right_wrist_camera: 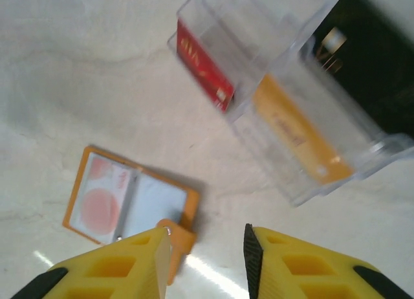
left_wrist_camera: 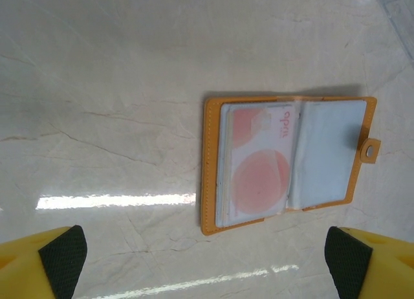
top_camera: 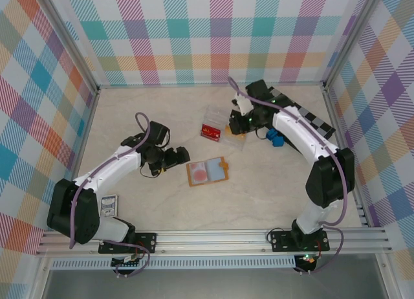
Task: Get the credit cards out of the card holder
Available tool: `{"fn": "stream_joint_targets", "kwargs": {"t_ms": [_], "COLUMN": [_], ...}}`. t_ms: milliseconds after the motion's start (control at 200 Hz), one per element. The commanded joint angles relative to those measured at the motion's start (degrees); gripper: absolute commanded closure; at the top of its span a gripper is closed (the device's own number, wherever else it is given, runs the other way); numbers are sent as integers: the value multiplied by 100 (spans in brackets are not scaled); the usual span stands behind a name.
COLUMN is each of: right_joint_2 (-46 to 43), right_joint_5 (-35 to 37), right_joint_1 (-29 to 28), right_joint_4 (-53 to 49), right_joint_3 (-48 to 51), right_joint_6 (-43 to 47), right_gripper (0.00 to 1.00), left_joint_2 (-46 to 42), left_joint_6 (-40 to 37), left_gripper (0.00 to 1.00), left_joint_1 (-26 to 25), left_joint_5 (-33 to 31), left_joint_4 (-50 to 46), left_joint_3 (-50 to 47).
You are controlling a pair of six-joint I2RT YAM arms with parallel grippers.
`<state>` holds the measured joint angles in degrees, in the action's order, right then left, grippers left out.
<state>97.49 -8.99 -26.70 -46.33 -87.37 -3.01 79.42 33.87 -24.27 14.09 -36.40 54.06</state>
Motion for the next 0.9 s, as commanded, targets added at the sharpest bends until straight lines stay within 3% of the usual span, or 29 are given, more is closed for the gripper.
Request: {"fn": "stream_joint_targets", "kwargs": {"t_ms": [0, 350, 625, 895], "right_joint_2": [-219, 201, 731, 1231], "right_joint_5": [388, 721, 69, -129], "right_joint_1": [-465, -1742, -1848, -1848], "right_joint_4": [432, 1084, 1660, 1840], "right_joint_3": [505, 1392, 1654, 1500], "right_joint_6": [-1320, -3158, -3392, -3287], "right_gripper": [62, 63, 65, 69], "left_joint_2": [-66, 407, 844, 1082], "left_joint_6": [388, 1277, 1395, 1497], "left_gripper": [7, 32, 57, 67], "left_joint_1": [-200, -574, -693, -701], "left_joint_5": [222, 432, 455, 516], "left_joint_4": [342, 1227, 1399, 1566], "left_joint_3": [-153, -520, -441, -450]}}
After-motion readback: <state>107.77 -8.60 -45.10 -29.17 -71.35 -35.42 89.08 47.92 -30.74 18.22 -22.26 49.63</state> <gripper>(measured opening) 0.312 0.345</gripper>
